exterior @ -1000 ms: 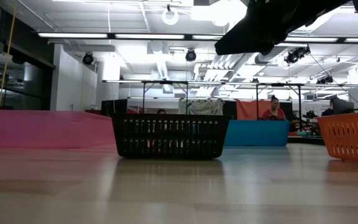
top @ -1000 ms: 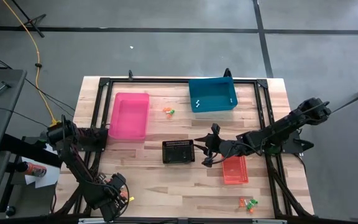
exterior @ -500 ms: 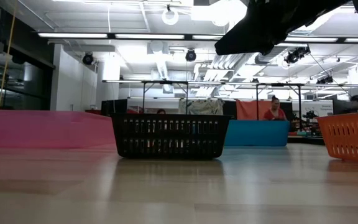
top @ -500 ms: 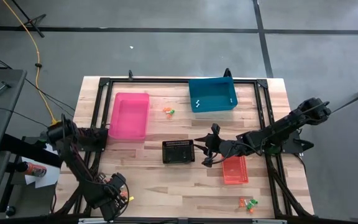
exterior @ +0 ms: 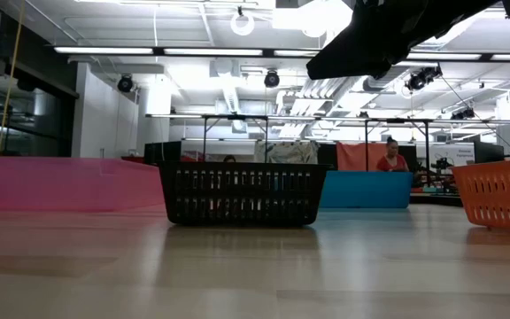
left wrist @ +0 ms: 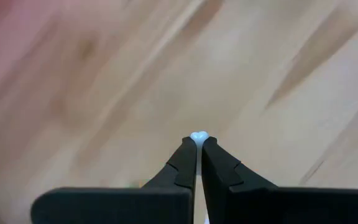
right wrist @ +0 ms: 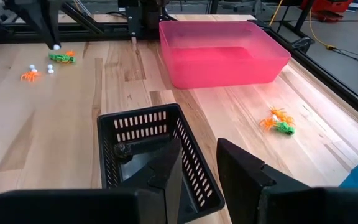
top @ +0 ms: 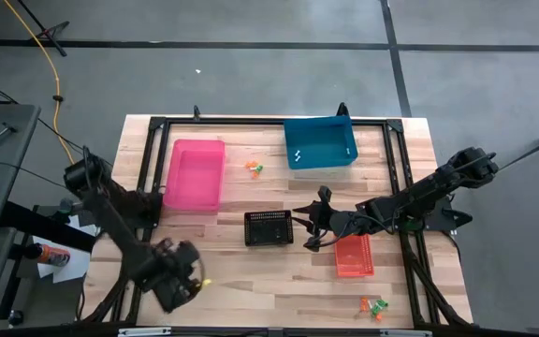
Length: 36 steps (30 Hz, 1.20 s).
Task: Sort Halloween decoration
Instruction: Put the white bone toy into the blue bin
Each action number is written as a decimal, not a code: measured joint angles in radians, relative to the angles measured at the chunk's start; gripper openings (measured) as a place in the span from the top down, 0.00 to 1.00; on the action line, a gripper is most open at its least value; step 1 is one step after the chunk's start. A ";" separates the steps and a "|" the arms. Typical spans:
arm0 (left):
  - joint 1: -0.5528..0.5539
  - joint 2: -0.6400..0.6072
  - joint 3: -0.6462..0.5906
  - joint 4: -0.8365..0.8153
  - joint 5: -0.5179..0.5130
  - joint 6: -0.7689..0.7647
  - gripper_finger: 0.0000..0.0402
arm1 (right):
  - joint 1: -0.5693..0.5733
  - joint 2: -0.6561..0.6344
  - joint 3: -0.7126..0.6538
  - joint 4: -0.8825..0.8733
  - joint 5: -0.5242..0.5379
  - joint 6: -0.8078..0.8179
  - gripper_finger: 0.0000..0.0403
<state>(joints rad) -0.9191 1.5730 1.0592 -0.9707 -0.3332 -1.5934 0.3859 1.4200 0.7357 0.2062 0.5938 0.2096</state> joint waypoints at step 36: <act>0.703 -0.008 -0.582 2.106 0.175 1.658 1.00 | -0.042 0.222 0.001 0.415 -0.030 -0.185 0.76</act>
<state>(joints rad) -0.2157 1.5650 0.4774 1.1354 -0.1581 0.0646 0.3437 1.6416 0.7364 0.6208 0.5635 0.0248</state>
